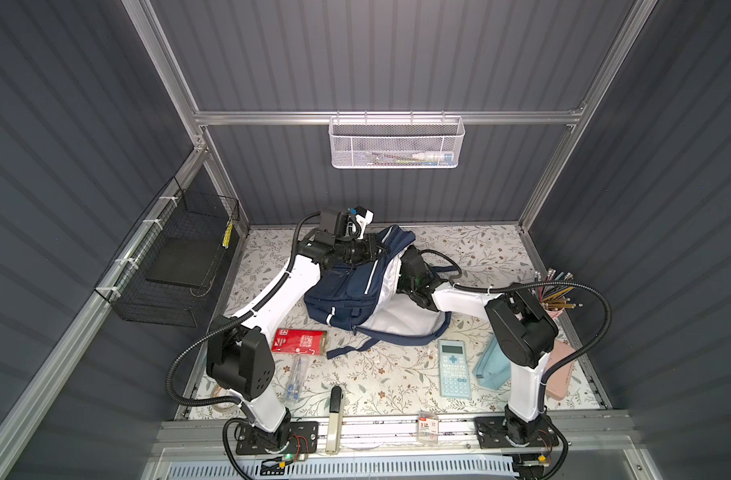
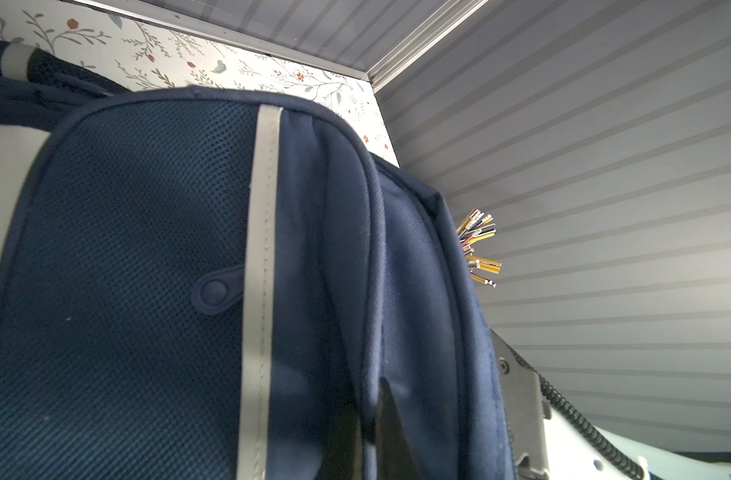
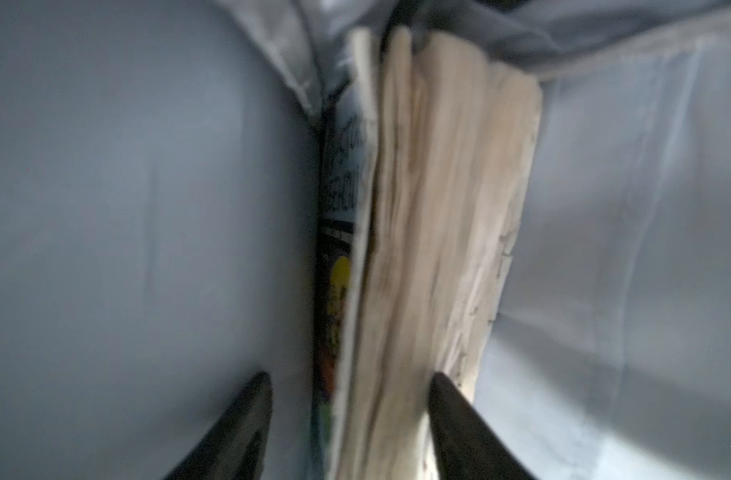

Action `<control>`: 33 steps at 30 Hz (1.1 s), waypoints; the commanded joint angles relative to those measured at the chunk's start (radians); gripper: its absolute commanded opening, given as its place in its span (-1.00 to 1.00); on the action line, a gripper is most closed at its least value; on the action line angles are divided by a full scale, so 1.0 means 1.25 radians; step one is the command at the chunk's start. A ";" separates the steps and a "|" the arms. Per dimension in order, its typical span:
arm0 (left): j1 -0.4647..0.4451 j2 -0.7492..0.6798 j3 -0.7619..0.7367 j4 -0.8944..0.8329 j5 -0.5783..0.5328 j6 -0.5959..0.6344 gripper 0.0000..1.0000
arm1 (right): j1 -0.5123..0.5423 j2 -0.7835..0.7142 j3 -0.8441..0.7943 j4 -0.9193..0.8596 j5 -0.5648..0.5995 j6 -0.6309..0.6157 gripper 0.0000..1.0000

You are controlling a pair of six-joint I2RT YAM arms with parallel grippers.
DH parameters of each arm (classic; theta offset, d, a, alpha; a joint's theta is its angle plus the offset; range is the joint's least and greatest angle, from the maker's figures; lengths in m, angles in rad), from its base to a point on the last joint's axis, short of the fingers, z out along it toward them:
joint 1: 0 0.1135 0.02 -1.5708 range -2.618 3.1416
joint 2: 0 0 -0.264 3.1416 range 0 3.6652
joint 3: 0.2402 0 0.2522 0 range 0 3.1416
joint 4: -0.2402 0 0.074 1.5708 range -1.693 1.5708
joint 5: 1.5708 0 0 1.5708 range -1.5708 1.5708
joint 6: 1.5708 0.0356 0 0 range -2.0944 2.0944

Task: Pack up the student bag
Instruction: 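Lower the book into the open backpack with the right gripper, then release the book and move the right gripper to the backpack's near edge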

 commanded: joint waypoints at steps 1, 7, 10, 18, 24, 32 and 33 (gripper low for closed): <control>-0.006 -0.024 0.039 0.086 0.075 0.006 -1.00 | -0.040 -0.040 -0.035 0.024 -0.042 -0.015 0.35; -0.006 -0.036 0.004 0.120 0.080 -0.016 -1.00 | -0.053 -0.117 -0.158 0.040 0.019 -0.003 0.20; -0.008 -0.048 -0.011 0.151 0.101 -0.045 -1.00 | -0.036 -0.073 -0.135 0.058 0.031 -0.002 -0.13; -0.009 -0.064 -0.018 0.133 0.133 -0.039 -1.00 | 0.029 0.041 -0.020 0.104 0.106 0.000 -0.46; -0.008 -0.081 -0.038 0.158 0.150 -0.051 -1.00 | 0.041 0.029 -0.052 0.181 0.123 -0.002 -0.41; -0.007 -0.017 -0.060 0.163 0.092 -0.033 -1.00 | 0.016 -0.288 -0.311 -0.061 0.183 -0.116 0.33; -0.007 -0.009 -0.059 0.168 0.088 -0.034 -1.00 | 0.016 -0.321 -0.328 -0.099 0.181 -0.146 0.34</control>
